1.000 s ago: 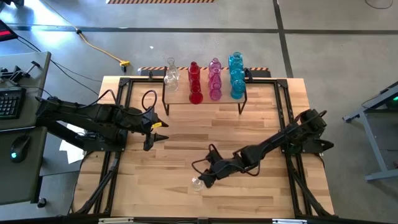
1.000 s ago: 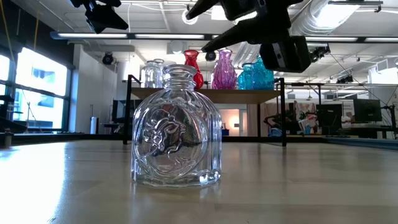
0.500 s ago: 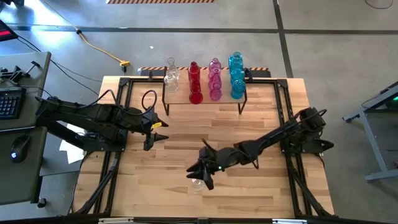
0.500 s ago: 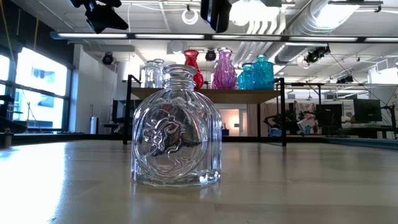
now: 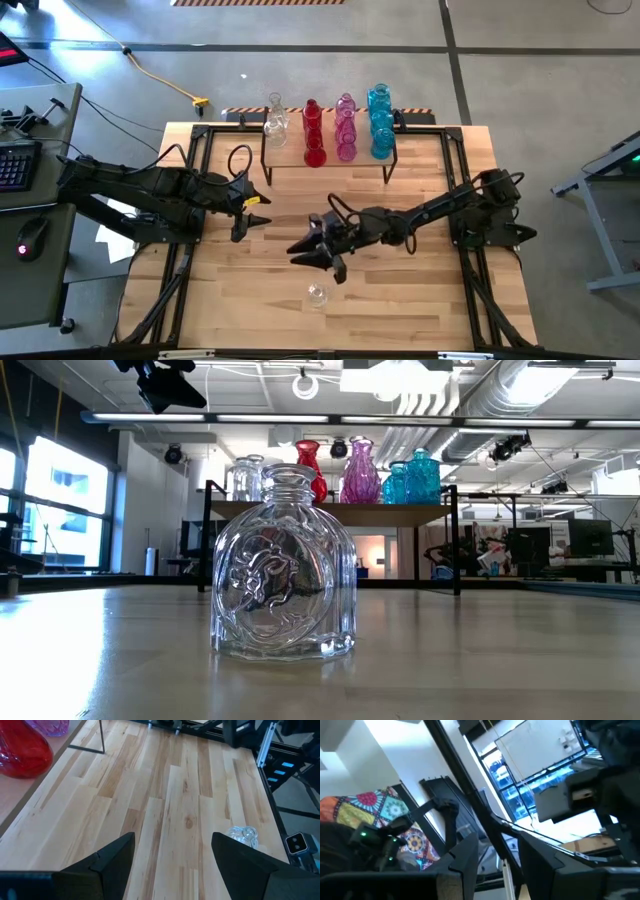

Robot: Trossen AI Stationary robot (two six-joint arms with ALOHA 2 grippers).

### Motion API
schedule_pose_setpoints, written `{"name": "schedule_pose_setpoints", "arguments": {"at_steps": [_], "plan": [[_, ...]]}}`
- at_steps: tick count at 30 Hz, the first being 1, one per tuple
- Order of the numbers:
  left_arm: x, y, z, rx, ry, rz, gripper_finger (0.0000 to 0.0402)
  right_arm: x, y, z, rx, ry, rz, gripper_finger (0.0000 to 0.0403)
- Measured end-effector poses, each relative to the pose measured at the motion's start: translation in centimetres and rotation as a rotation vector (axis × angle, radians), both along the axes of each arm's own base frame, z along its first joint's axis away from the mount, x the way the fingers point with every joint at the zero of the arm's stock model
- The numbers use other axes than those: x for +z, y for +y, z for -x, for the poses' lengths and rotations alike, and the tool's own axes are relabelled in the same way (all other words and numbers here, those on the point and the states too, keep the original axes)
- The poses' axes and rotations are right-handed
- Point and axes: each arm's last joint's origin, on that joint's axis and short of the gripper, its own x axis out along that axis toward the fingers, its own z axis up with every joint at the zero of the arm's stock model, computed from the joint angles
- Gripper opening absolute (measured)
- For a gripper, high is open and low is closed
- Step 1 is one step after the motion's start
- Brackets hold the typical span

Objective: Sort vases onto shelf
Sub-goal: Put the transparent vase on the shelf aligned with the other transparent vases

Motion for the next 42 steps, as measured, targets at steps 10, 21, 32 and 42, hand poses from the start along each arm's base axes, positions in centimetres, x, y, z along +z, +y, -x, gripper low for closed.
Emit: {"name": "schedule_pose_setpoints", "arguments": {"at_steps": [10,21,32,42], "plan": [[0.0,0.0,0.0,0.000,0.000,-0.001,0.0255,4.1,1.7,-1.3,0.025,0.090,0.164,0.0119],[0.0,0.0,0.0,-0.001,0.000,-0.001,0.0255,10.2,3.9,-0.7,-0.001,0.063,0.322,0.0119],[0.0,0.0,0.0,0.000,0.000,-0.001,0.0255,6.7,6.8,-2.9,-0.008,0.055,0.266,0.0119],[0.0,0.0,0.0,0.000,0.000,-0.002,0.0255,3.6,8.1,-3.4,0.044,0.258,0.189,0.0119]]}}
